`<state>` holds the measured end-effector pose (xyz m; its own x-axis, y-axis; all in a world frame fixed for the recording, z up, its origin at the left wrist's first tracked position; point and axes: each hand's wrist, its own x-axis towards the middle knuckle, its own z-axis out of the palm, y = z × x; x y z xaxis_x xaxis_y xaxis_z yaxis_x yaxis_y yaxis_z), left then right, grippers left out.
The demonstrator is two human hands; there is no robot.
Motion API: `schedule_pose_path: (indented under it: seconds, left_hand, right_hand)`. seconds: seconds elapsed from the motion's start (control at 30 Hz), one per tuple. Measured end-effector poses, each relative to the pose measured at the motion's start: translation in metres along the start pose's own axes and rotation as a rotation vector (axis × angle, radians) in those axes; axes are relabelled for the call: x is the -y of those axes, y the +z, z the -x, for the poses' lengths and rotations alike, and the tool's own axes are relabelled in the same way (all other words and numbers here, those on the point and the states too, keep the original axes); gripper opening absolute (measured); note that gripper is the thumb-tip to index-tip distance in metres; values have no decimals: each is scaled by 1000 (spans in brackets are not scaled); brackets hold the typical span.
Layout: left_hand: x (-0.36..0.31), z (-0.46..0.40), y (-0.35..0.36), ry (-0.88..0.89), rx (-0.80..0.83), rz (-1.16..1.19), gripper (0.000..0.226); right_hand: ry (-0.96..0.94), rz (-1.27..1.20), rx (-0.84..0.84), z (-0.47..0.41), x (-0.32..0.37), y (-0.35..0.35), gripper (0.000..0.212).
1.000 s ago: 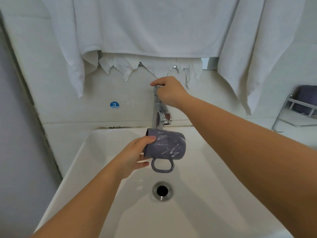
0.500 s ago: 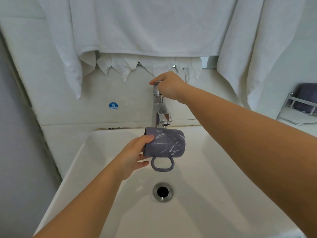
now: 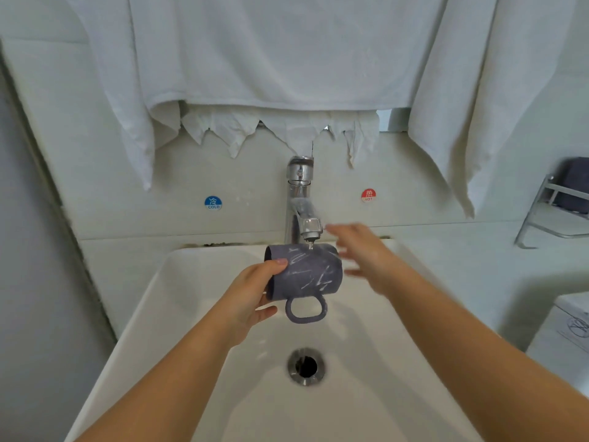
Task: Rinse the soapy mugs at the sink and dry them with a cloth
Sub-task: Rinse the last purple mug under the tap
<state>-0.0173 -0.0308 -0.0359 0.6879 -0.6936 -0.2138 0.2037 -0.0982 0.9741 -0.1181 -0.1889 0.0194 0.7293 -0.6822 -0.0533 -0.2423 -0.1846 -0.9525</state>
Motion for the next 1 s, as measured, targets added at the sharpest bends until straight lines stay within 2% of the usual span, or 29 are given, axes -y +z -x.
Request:
schedule_pose_path:
  seconds: [0.1,0.2,0.3,0.4,0.5,0.57,0.67,0.73,0.83,0.9,1.0]
  left_hand:
    - [4,-2,0,11,-26,-27,55]
    - [8,-1,0,6,-6,-72,75]
    - [12,-1,5,-23,-23,-117,51]
    - [13,-1,10,-43,-30,-130,47]
    - [14,-3,9,-41,-33,-148,53]
    - [16,-5,10,-38,-30,-183,59]
    - [17,-5,13,-43,-24,-196,62]
    - [17,-8,11,-39,-21,-173,68]
    - [16,-9,8,-25,-7,-177,90]
    - [16,-8,9,-19,-11,-189,81]
    - [19,-9,12,-27,-44,-197,57]
  right_hand:
    - [20,-24,190,13,-27,12,57]
    - [-87,-35,124,13,-34,28,61]
    - [-77,-108,-20,9,-37,36,45]
    - [-70,-149,23,6,-43,28,35]
    - [-89,-146,102,8,-47,25,45]
    - [-88,-138,60,4,-49,28,51]
    - [-81,-156,-27,-1,-49,29,37]
    - [-90,-160,17,-1,-51,26,34]
    - [-119,-178,115,3,-52,25,39]
    - [-124,-177,82,3,-53,29,43]
    - [-124,-134,-32,-1,-53,32,27]
